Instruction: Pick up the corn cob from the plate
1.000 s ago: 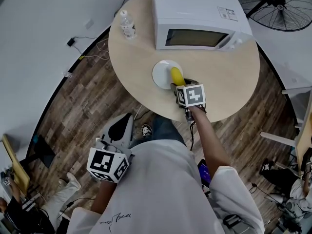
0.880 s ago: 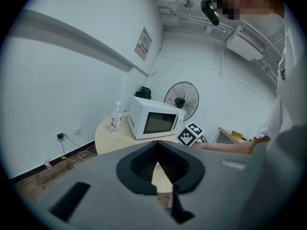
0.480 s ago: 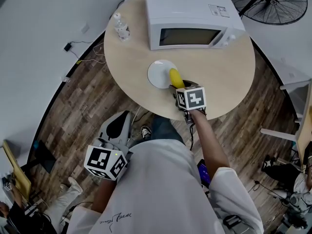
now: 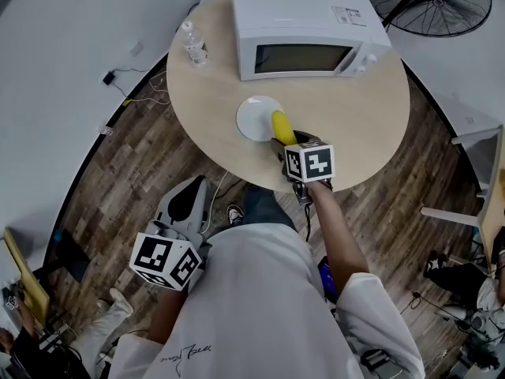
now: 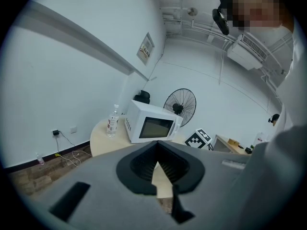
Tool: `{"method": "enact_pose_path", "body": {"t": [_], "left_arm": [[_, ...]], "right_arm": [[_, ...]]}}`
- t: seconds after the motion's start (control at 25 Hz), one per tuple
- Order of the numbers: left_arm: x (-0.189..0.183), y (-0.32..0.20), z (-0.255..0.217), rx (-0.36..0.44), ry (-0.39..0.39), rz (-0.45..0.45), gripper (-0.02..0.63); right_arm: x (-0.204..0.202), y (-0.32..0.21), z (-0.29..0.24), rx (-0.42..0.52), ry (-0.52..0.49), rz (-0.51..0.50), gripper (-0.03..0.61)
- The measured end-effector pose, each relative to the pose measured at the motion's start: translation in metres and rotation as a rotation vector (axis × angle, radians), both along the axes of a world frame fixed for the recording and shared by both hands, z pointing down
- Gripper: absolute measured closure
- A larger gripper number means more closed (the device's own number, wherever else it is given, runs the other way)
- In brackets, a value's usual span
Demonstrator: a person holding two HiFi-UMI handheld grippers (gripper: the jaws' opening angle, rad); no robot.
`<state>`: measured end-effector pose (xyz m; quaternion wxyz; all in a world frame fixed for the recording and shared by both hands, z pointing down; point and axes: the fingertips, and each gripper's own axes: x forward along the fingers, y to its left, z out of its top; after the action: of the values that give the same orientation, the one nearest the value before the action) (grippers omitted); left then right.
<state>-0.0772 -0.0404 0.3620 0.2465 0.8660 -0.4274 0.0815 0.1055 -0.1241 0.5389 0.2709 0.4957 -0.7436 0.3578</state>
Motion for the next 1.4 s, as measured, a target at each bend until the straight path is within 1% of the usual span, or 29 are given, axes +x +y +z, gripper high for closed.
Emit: {"method": "enact_pose_path", "body": {"t": [0.36, 0.68, 0.84, 1.08, 1.4], "left_arm": [[0.0, 0.009, 0.001, 0.004, 0.008, -0.005, 0.617], [-0.005, 0.014, 0.0, 0.007, 0.005, -0.024, 0.618], [-0.007, 0.019, 0.002, 0.0, 0.0, -0.025, 0.618], [-0.012, 0.023, 0.007, -0.005, -0.011, -0.03, 0.617], [-0.022, 0.024, 0.006, 0.0, -0.006, -0.041, 0.618]], "right_arm": [[-0.005, 0.015, -0.014, 0.029, -0.031, -0.005, 0.307], [0.0, 0.028, -0.036, 0.066, -0.056, 0.001, 0.307], [0.002, 0.034, -0.048, 0.084, -0.084, 0.014, 0.307], [-0.006, 0.043, -0.071, 0.121, -0.139, 0.024, 0.308], [-0.01, 0.055, -0.097, 0.159, -0.169, 0.046, 0.307]]}}
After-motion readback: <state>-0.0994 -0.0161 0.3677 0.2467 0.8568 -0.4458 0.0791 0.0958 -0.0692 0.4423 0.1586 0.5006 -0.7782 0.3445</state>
